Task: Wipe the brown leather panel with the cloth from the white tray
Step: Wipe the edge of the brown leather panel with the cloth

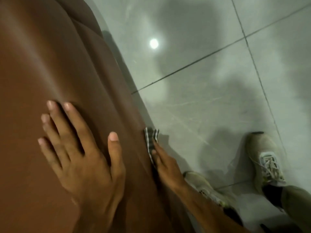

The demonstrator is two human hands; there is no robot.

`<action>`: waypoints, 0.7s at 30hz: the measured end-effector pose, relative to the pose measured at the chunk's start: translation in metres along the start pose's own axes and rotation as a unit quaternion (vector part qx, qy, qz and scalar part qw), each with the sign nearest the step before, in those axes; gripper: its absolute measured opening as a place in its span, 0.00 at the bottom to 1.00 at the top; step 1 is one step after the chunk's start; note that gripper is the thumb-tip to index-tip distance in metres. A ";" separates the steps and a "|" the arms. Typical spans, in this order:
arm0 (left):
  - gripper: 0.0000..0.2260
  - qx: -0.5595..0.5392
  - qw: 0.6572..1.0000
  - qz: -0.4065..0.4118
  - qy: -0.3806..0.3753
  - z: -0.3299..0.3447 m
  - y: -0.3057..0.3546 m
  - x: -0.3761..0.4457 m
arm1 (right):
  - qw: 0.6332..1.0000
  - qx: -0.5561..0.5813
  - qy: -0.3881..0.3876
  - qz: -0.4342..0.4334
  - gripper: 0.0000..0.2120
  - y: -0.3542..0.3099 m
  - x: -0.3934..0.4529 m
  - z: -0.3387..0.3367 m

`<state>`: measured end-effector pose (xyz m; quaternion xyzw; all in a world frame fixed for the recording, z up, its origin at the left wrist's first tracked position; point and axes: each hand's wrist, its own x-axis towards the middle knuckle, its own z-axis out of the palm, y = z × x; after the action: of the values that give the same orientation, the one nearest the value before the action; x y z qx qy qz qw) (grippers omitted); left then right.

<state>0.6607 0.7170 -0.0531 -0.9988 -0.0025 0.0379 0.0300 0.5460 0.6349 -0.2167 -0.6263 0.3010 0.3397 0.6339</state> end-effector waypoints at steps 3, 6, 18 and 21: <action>0.35 0.009 1.000 0.001 0.004 0.003 0.003 -0.001 | 0.998 -0.001 0.008 -0.067 0.22 -0.025 -0.013 0.000; 0.35 0.004 1.000 -0.008 -0.014 0.011 -0.007 -0.006 | 0.983 -0.033 0.034 -0.179 0.23 -0.080 0.034 0.005; 0.36 0.058 0.998 0.003 0.032 0.016 -0.003 -0.002 | 0.994 0.068 0.024 -0.087 0.22 -0.060 0.009 0.007; 0.36 0.066 0.997 0.017 0.040 0.022 -0.007 -0.004 | 0.979 0.026 0.023 -0.202 0.23 -0.113 0.048 0.012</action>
<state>0.6552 0.7257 -0.0746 -0.9953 0.0183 -0.0018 0.0953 0.6651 0.6515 -0.1888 -0.6649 0.1916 0.1818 0.6987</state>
